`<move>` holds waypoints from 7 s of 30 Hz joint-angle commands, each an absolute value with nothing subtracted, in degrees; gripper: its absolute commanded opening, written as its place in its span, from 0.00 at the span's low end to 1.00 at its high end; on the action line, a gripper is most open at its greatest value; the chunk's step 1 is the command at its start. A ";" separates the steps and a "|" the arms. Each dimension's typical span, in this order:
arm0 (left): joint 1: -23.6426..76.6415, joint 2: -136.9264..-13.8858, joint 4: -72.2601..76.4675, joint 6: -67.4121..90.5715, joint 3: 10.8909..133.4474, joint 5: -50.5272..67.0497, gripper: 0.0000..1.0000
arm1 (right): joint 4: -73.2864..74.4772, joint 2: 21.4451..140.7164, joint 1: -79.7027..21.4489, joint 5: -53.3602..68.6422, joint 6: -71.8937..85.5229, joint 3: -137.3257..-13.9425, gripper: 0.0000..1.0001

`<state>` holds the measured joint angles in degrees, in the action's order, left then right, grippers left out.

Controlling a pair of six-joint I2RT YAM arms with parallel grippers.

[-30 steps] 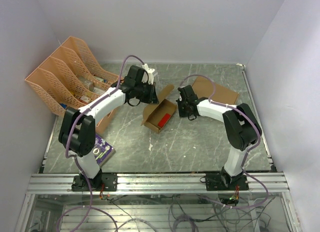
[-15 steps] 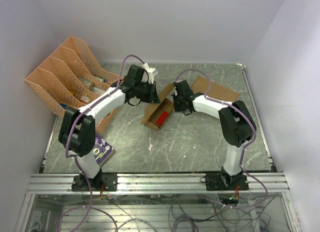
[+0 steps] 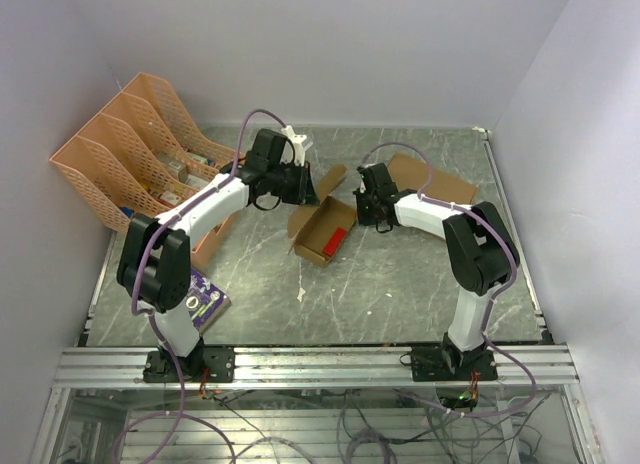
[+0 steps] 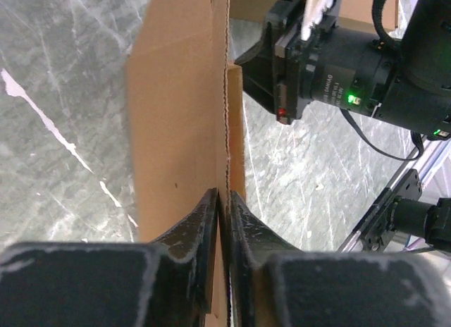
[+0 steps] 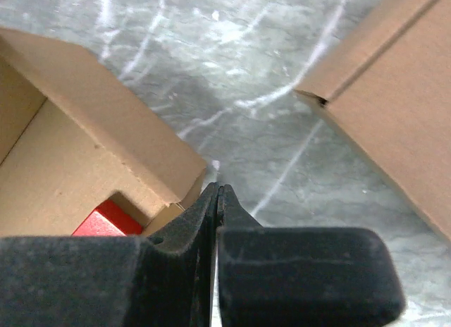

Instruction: Fold the paper box

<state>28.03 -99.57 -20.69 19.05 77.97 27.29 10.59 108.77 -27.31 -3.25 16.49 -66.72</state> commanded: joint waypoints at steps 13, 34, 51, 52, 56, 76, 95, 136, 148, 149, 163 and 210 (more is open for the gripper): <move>18.71 -93.17 -16.26 21.02 74.95 26.97 0.60 | 7.83 106.61 -26.39 -2.40 16.04 -65.35 0.00; 16.52 -101.57 -4.37 26.03 69.21 20.83 0.09 | 7.91 104.62 -24.71 -2.53 16.21 -64.51 0.00; 22.50 -114.71 -2.64 27.42 75.76 24.02 0.08 | 11.47 106.14 -25.21 1.03 19.57 -66.47 0.00; 22.72 -114.98 -2.91 27.40 75.90 24.07 0.08 | 11.80 106.43 -25.34 0.99 19.78 -67.03 0.00; 24.10 -115.70 -3.90 27.31 76.20 23.86 0.07 | 12.70 107.14 -26.04 -0.45 20.08 -69.08 0.00; 27.02 -117.44 -5.44 26.71 78.40 23.93 0.07 | 13.22 110.22 -27.84 -1.82 19.03 -71.99 0.00; 27.84 -120.97 -10.31 23.23 83.75 24.86 0.07 | 11.94 112.33 -27.95 -0.53 10.91 -72.82 0.00; 27.15 -124.63 -12.78 22.32 88.82 26.52 0.07 | 12.26 112.85 -27.18 1.46 10.29 -74.84 0.00; 28.03 -126.89 -13.48 21.50 91.05 27.89 0.07 | 11.92 113.45 -27.95 1.71 10.03 -75.18 0.00; 28.04 -126.91 -13.45 21.33 91.10 28.05 0.07 | 11.75 113.39 -27.95 1.71 9.94 -75.03 0.00; 18.67 -119.44 -21.70 17.01 87.47 15.76 0.15 | 4.70 97.34 -23.56 8.77 -5.64 -62.23 0.14; 40.21 -80.51 32.39 66.16 18.67 6.39 0.10 | 26.23 122.22 -17.83 44.75 -37.70 -87.44 0.00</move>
